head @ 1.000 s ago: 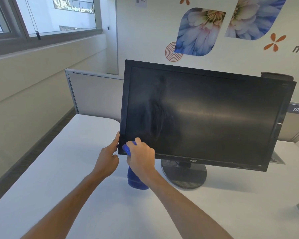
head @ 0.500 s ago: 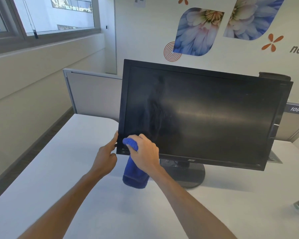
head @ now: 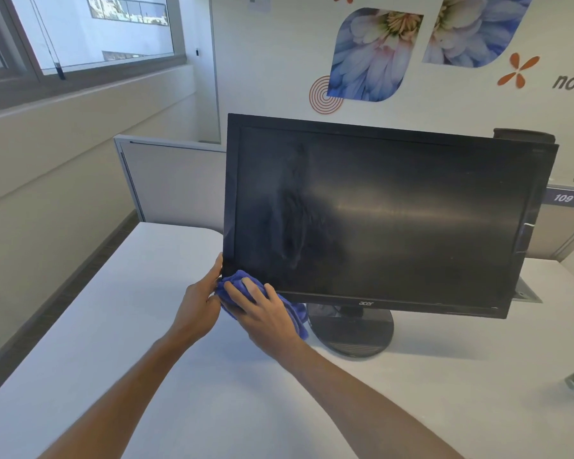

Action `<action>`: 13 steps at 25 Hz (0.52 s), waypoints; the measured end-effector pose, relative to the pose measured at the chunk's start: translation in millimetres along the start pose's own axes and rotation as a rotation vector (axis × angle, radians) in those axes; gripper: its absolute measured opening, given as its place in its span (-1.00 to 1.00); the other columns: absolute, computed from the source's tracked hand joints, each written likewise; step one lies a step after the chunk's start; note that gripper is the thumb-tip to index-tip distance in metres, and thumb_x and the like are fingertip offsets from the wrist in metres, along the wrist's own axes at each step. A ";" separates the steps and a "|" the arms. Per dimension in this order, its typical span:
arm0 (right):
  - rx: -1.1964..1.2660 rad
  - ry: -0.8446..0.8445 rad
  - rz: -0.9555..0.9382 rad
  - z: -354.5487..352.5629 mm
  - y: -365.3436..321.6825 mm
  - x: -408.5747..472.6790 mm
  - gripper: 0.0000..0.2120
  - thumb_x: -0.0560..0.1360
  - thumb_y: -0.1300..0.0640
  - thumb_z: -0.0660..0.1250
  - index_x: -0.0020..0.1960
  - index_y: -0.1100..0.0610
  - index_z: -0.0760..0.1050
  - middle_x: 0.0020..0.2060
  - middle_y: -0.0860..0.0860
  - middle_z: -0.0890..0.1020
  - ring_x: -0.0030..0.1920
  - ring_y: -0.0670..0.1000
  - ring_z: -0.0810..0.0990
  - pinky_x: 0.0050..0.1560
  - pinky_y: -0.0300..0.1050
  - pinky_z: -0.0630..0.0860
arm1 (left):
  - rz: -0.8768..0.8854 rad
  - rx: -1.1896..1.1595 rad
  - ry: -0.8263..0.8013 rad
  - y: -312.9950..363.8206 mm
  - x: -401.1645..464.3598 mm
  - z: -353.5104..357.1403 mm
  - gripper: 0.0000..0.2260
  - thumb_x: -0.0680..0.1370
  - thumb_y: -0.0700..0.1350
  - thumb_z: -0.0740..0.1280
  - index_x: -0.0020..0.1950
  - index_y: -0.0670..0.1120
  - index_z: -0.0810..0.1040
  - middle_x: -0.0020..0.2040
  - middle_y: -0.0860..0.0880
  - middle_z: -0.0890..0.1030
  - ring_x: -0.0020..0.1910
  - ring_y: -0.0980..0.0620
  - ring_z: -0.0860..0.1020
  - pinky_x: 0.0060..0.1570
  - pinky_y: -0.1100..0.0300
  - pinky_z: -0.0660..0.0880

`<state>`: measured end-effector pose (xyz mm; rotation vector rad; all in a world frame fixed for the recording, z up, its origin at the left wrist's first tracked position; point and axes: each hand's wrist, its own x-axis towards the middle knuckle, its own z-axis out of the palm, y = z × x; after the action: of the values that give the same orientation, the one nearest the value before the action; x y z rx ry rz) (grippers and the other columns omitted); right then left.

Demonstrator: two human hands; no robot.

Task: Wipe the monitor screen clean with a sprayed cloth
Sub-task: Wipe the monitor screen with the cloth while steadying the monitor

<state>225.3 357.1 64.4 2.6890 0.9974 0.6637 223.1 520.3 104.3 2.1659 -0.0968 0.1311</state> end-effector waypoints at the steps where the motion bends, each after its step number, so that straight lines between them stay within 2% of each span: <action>1: -0.007 -0.007 0.003 -1.0 4.1 -4.0 -0.33 0.44 0.00 0.43 0.49 -0.06 0.26 0.43 -0.04 0.31 0.38 0.10 0.33 0.25 0.08 0.46 | -0.009 0.008 -0.003 0.8 -0.2 0.9 -0.44 0.59 -0.36 0.12 0.55 -0.05 0.09 0.48 -0.13 0.33 0.40 -0.18 0.39 0.36 -0.07 0.35; 6: -0.030 -0.002 0.041 -9.8 29.4 -35.3 -0.33 0.40 0.05 0.46 0.46 -0.04 0.32 0.39 -0.04 0.35 0.32 0.09 0.37 0.18 0.05 0.51 | -0.023 0.087 0.015 5.9 -4.9 6.1 -0.31 0.54 -0.45 0.13 0.56 0.01 0.00 0.50 -0.11 0.30 0.44 -0.19 0.34 0.36 -0.07 0.33; 9: -0.030 0.013 0.107 -10.9 47.2 -60.1 -0.33 0.39 0.10 0.46 0.45 -0.02 0.32 0.39 -0.01 0.40 0.29 0.10 0.36 0.14 0.06 0.53 | -0.012 0.128 0.065 11.1 -8.8 9.8 -0.29 0.53 -0.42 0.20 0.57 0.02 0.00 0.51 -0.10 0.29 0.45 -0.19 0.32 0.36 -0.08 0.32; 13: 0.000 -0.027 0.216 -13.1 74.5 -99.4 -0.26 0.32 0.10 0.52 0.44 -0.01 0.33 0.34 0.02 0.46 0.28 0.14 0.45 0.09 0.07 0.55 | 0.080 0.300 0.142 19.3 -16.0 19.7 -0.17 0.49 -0.33 0.31 0.57 -0.02 -0.14 0.60 -0.02 -0.06 0.56 -0.10 0.04 0.33 -0.01 0.34</action>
<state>194.7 236.1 66.7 2.8231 0.7056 0.6630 206.0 493.5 106.9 2.4444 -0.0865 0.3655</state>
